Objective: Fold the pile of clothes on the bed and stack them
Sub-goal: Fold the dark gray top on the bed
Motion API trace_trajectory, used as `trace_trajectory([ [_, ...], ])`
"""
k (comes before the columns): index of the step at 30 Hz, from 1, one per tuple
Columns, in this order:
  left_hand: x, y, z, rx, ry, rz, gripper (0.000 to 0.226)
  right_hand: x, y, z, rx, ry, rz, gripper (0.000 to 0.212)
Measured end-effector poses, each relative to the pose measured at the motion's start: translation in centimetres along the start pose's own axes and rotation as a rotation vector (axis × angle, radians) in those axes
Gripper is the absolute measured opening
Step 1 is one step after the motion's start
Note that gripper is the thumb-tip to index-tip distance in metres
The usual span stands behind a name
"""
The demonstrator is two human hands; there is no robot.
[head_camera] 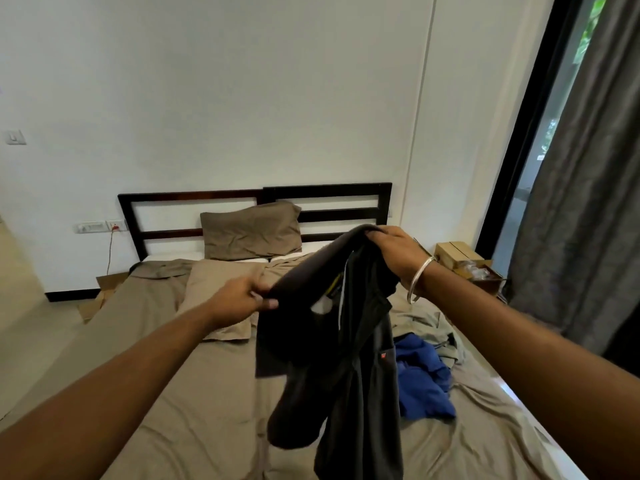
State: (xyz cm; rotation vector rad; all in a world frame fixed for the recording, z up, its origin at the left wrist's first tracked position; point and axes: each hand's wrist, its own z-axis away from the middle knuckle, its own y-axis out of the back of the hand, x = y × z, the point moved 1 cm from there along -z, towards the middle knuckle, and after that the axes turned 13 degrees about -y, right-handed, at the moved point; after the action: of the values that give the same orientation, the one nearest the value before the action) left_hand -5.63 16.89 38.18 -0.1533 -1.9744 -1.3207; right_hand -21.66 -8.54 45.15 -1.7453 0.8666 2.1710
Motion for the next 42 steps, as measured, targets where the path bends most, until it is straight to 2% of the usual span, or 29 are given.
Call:
trace_trajectory([
  [2,-0.7,-1.3,0.1,0.279,0.057,0.226,0.016,-0.1,-0.5,0.2,-0.028,-0.063,-0.123,0.028],
  [4,0.0,-2.8,0.0,0.366,0.132,0.451,0.030,-0.4,-0.8,0.9,-0.112,-0.069,-0.245,0.018],
  [5,0.4,-3.3,-0.1,0.385,0.169,0.490,0.033,-0.6,-0.8,1.2,-0.169,-0.052,-0.251,0.013],
  [7,0.6,-2.8,-0.3,0.385,0.194,0.578,0.031,-0.8,0.0,1.4,-0.219,0.006,-0.072,0.017],
  [8,0.7,-2.1,-0.3,0.328,0.187,0.659,0.028,-0.8,0.7,1.3,-0.187,0.035,0.090,0.023],
  [9,0.7,-1.2,-0.3,0.205,0.170,0.732,0.031,-0.7,1.5,1.0,-0.135,0.060,0.278,0.029],
  [10,0.7,0.1,-0.3,0.023,0.131,0.689,0.045,-0.6,2.3,0.7,-0.088,0.085,0.454,0.035],
  [11,1.1,1.2,0.0,-0.197,0.094,0.515,0.059,-0.4,3.0,0.5,-0.053,0.104,0.598,0.037],
  [12,1.5,1.9,0.1,-0.346,0.081,0.238,0.063,-0.3,3.5,0.5,-0.025,0.113,0.698,0.035],
  [13,1.9,2.4,0.0,-0.394,0.080,-0.042,0.057,-0.2,3.8,0.6,0.008,0.105,0.749,0.028],
  [14,2.0,2.8,-0.2,-0.349,0.078,-0.244,0.048,0.2,3.9,0.5,0.047,0.088,0.751,0.023],
  [15,2.6,3.2,-0.5,-0.255,0.074,-0.342,0.041,0.6,3.8,0.2,0.082,0.078,0.719,0.021],
  [17,2.4,3.4,-1.2,-0.081,0.072,-0.349,0.033,1.4,3.1,0.2,0.093,0.068,0.566,0.021],
  [20,1.9,3.6,-1.6,0.098,0.103,-0.124,0.017,2.7,2.5,0.1,0.078,0.081,0.293,0.036],
  [22,1.9,3.3,-1.3,0.190,0.130,0.118,0.017,3.0,2.6,0.3,0.053,0.018,0.146,0.032],
  [24,1.9,2.5,-1.1,0.242,0.206,0.296,0.016,3.5,2.9,0.0,-0.120,-0.026,-0.079,0.033],
  [25,1.9,2.1,-0.9,0.263,0.244,0.423,0.020,3.9,3.3,-0.2,-0.240,-0.025,-0.197,0.042],
  [27,1.7,1.4,-0.3,0.267,0.281,0.809,0.028,4.3,3.9,-0.5,-0.424,-0.007,-0.301,0.060],
  [28,1.5,1.3,0.2,0.208,0.277,0.971,0.030,4.4,4.3,-0.6,-0.434,-0.013,-0.283,0.060],
  [29,1.5,1.5,0.8,0.101,0.255,1.033,0.036,4.4,4.6,-0.6,-0.403,-0.011,-0.231,0.056],
  [30,1.3,1.8,1.2,-0.042,0.219,0.997,0.048,4.5,4.8,-0.8,-0.357,0.009,-0.171,0.049],
  [31,0.9,1.9,1.5,-0.183,0.187,0.846,0.056,4.6,5.1,-0.8,-0.310,0.049,-0.104,0.041],
  [33,-0.4,1.7,1.7,-0.306,0.173,0.406,0.051,5.3,5.3,-0.8,-0.182,0.129,0.048,0.024],
  [34,-1.2,1.5,1.7,-0.277,0.169,0.180,0.040,6.0,5.2,-0.8,-0.127,0.136,0.099,0.018],
  [36,-2.6,1.1,1.4,-0.091,0.091,-0.126,0.022,7.0,4.6,-0.5,-0.102,0.126,0.141,0.015],
  [37,-3.3,0.6,1.6,0.031,0.029,-0.177,0.020,7.5,4.2,-0.4,-0.124,0.121,0.151,0.016],
  [39,-3.6,-0.5,2.2,0.223,-0.038,-0.073,0.025,8.2,3.5,0.2,-0.123,0.118,0.158,0.020],
  [41,-2.7,-1.5,2.9,0.246,-0.058,0.194,0.030,8.6,3.2,0.4,-0.055,0.132,0.137,0.019],
  [42,-1.9,-1.8,3.3,0.185,-0.051,0.343,0.043,8.7,3.2,0.4,-0.027,0.136,0.131,0.018],
])
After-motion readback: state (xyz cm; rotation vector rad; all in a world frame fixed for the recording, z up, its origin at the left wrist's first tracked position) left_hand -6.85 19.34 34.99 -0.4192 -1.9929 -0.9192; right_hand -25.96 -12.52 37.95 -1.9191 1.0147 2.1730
